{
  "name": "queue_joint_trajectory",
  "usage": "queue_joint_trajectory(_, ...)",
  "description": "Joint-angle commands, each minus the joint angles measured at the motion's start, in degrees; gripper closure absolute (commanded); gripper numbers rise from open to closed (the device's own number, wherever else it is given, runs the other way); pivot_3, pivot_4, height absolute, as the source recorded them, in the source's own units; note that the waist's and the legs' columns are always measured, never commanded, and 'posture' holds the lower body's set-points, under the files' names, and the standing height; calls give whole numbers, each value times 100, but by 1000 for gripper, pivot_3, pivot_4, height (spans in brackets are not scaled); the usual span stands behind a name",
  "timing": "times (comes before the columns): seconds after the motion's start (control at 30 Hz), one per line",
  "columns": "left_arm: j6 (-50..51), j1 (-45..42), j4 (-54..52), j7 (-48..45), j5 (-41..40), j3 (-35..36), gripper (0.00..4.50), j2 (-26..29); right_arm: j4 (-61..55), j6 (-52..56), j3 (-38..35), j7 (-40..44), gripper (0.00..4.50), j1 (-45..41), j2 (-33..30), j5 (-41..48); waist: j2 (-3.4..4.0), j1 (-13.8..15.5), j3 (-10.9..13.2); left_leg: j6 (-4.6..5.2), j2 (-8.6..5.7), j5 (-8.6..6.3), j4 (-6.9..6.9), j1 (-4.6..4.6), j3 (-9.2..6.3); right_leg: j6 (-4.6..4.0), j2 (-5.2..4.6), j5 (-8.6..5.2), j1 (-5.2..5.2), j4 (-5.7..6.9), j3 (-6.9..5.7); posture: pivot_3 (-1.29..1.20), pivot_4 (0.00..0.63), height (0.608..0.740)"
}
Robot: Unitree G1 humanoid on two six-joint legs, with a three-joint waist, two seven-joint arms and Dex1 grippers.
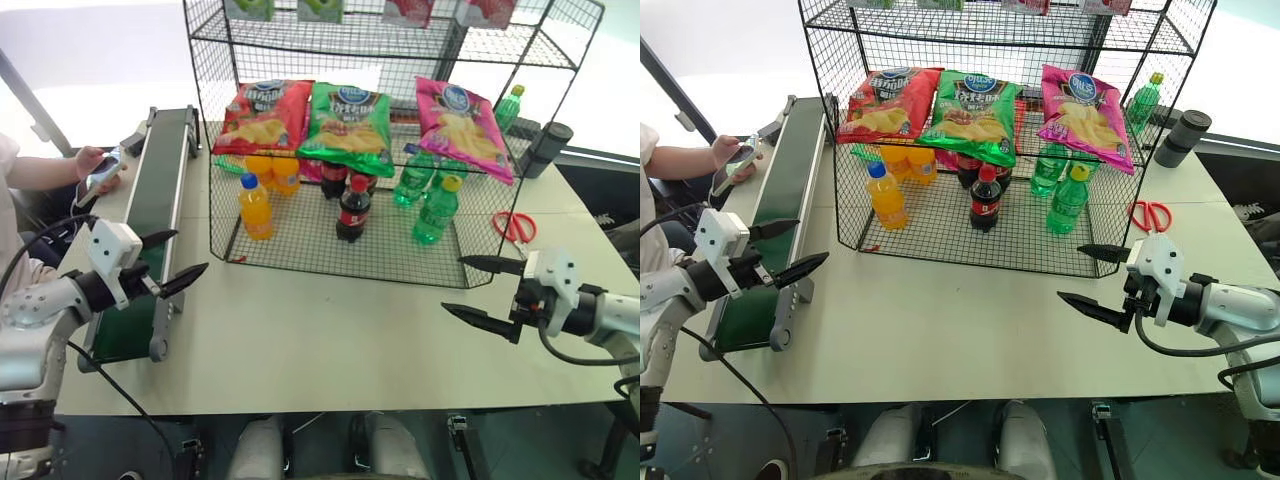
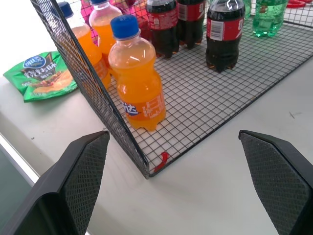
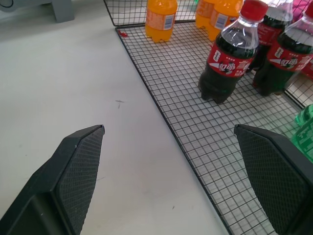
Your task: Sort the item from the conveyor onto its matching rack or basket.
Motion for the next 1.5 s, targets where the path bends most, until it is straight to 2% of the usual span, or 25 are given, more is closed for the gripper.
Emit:
queue_joint_trajectory(0.03,-130,-26,-57,-35,42,51,0,52,-48,-113,-104,23,77,28,43,-16,0,0,0,0,0,0,0,0,0,0,0,0,0,0,0,0,150,740)
queue_joint_trajectory(0.77,-406,-725,527,-220,237,-441,0,-121,-196,-246,-203,-171,77,289,155,-202,0,-4,0,-2,-1,2,2,3,0,1,3,1,3,4,0,0,150,740)
queue_joint_trajectory(1.5,-585,-608,527,-140,296,-472,0,-347,-59,-338,-104,-121,77,119,121,-362,-1,-6,-1,-5,-2,3,2,5,1,2,4,1,4,6,0,0,150,740)
